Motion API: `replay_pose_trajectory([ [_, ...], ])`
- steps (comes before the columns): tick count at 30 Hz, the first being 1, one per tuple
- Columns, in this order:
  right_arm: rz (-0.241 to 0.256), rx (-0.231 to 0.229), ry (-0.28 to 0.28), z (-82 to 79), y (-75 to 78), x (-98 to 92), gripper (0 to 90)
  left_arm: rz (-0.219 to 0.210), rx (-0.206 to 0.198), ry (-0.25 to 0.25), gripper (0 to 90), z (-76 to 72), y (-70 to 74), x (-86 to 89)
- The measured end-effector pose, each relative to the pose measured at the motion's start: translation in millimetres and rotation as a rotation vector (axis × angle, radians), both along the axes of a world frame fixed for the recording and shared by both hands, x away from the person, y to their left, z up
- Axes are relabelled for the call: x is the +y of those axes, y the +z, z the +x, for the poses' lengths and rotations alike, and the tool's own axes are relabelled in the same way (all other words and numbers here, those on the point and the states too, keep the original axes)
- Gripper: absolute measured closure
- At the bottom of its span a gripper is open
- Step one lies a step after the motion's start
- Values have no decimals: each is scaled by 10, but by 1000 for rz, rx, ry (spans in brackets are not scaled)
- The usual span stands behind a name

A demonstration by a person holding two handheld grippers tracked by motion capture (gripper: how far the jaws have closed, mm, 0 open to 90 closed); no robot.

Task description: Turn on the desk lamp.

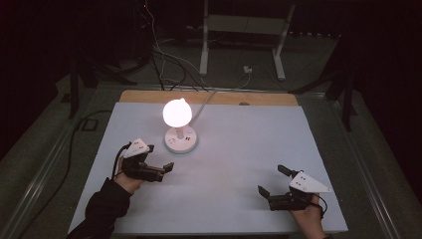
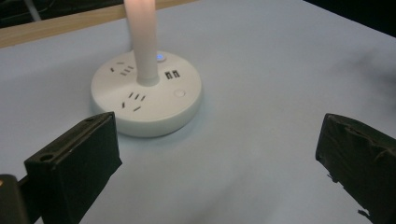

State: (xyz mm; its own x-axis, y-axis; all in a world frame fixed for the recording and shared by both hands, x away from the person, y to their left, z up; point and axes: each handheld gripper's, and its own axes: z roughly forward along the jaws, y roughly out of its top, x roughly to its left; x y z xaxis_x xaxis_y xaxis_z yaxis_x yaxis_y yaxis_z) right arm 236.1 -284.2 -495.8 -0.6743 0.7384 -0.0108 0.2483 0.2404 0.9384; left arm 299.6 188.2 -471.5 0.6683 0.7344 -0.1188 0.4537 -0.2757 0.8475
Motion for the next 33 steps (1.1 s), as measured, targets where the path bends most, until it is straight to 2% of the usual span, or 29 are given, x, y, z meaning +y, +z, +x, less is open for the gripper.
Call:
replay_pose_trajectory([
  [17, 5, 4, 2, 2, -4, 5, 0, 5, 12, 32, 3, -254, -129, 252],
  [25, 5, 5, 2, 3, -4, 9, 0, 20, 18, 28, 3, -347, -202, 339],
  [33, 6, 11, 3, 8, -10, 6, 0, 59, 20, 26, 3, -395, -288, 375],
])
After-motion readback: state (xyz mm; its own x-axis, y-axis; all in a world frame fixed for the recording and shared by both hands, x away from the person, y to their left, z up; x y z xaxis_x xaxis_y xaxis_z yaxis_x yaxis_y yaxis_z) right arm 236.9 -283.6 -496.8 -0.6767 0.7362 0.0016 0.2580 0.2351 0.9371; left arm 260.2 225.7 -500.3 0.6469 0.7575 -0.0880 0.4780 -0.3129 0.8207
